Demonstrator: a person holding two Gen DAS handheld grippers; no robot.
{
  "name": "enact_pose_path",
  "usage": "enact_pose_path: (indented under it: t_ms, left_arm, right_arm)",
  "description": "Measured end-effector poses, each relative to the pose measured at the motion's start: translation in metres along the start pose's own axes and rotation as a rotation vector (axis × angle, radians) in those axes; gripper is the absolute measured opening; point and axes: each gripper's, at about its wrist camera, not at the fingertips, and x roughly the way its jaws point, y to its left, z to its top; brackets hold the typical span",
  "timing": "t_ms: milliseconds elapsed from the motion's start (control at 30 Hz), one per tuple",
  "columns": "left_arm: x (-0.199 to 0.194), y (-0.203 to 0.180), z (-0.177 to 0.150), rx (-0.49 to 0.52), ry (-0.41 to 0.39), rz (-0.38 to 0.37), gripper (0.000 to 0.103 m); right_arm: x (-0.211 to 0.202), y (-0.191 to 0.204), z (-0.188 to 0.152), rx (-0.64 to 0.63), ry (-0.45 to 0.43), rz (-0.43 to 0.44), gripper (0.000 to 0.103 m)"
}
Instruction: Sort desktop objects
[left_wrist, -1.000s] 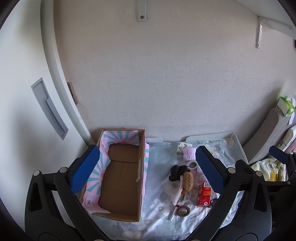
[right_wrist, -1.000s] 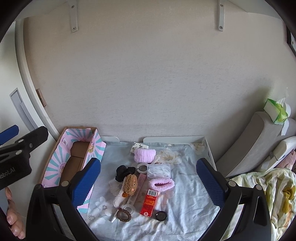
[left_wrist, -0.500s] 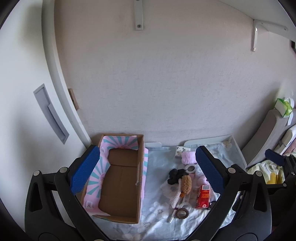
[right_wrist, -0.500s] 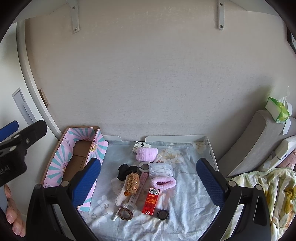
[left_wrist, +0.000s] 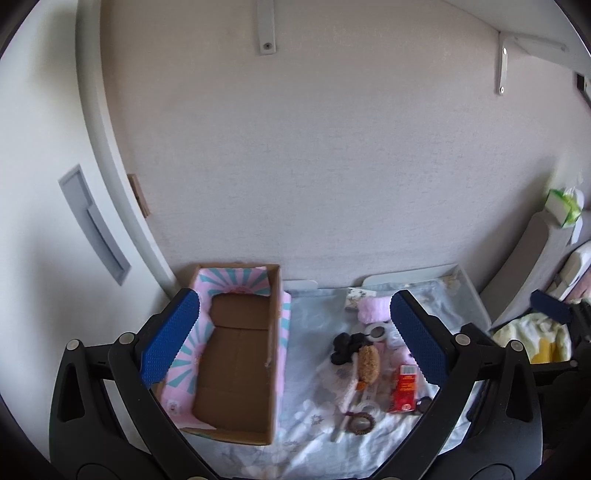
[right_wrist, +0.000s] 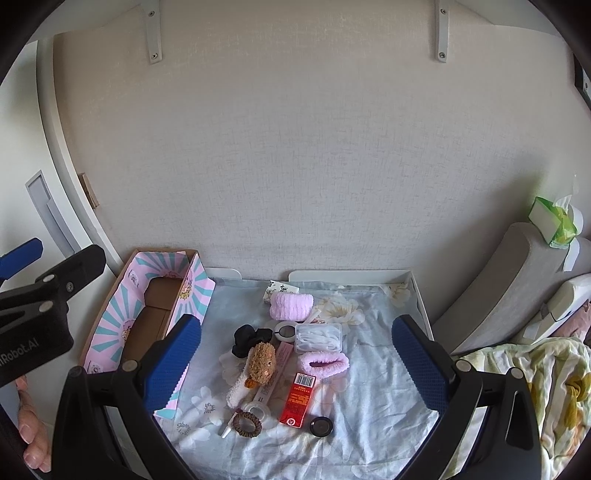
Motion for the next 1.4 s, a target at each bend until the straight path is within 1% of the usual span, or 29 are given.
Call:
enact_pose_path:
  t_ms: [67, 100, 267, 400, 500, 667, 767, 867, 1067, 1167, 1300, 1400]
  left_arm:
    - [0.003, 0.004, -0.001, -0.029, 0.029, -0.029, 0.103]
    - [0.005, 0.005, -0.001, -0.029, 0.041, -0.031, 0.103]
    - [0.009, 0.002, -0.007, 0.029, 0.046, 0.049, 0.103]
    - [0.015, 0.0, -0.012, 0.024, 0.071, 0.021, 0.103]
    - [0.021, -0.003, -0.018, 0.02, 0.089, 0.016, 0.103]
    - [0.036, -0.01, -0.031, 0.025, 0.131, 0.02, 0.103]
    - [0.048, -0.016, -0.041, 0.021, 0.158, 0.008, 0.103]
    - [0.063, -0.026, -0.052, 0.035, 0.193, -0.004, 0.103]
    - [0.1, -0.047, -0.075, 0.057, 0.284, 0.024, 0.103]
    - [0.12, -0.052, -0.085, 0.06, 0.316, 0.015, 0.103]
    - [0.158, -0.061, -0.099, 0.049, 0.382, -0.003, 0.103]
    - [0.188, -0.064, -0.11, 0.049, 0.437, 0.004, 0.103]
  right_arm:
    - [0.001, -0.001, -0.001, 0.001, 0.004, 0.006, 0.103]
    - [0.002, -0.002, -0.002, 0.002, 0.005, 0.008, 0.103]
    - [0.003, -0.013, -0.005, 0.007, 0.009, 0.002, 0.103]
    - [0.008, -0.03, -0.008, 0.029, 0.023, 0.019, 0.103]
    - [0.013, -0.043, -0.015, 0.034, 0.036, 0.002, 0.103]
    - [0.024, -0.061, -0.033, 0.068, 0.079, -0.008, 0.103]
    - [0.035, -0.066, -0.048, 0.07, 0.118, -0.016, 0.103]
    - [0.049, -0.065, -0.062, 0.053, 0.161, -0.01, 0.103]
    - [0.077, -0.062, -0.086, 0.047, 0.235, 0.038, 0.103]
    - [0.097, -0.059, -0.096, 0.047, 0.275, 0.046, 0.103]
    - [0.125, -0.052, -0.115, 0.024, 0.327, 0.065, 0.103]
    - [0.145, -0.044, -0.131, 0.004, 0.361, 0.072, 0.103]
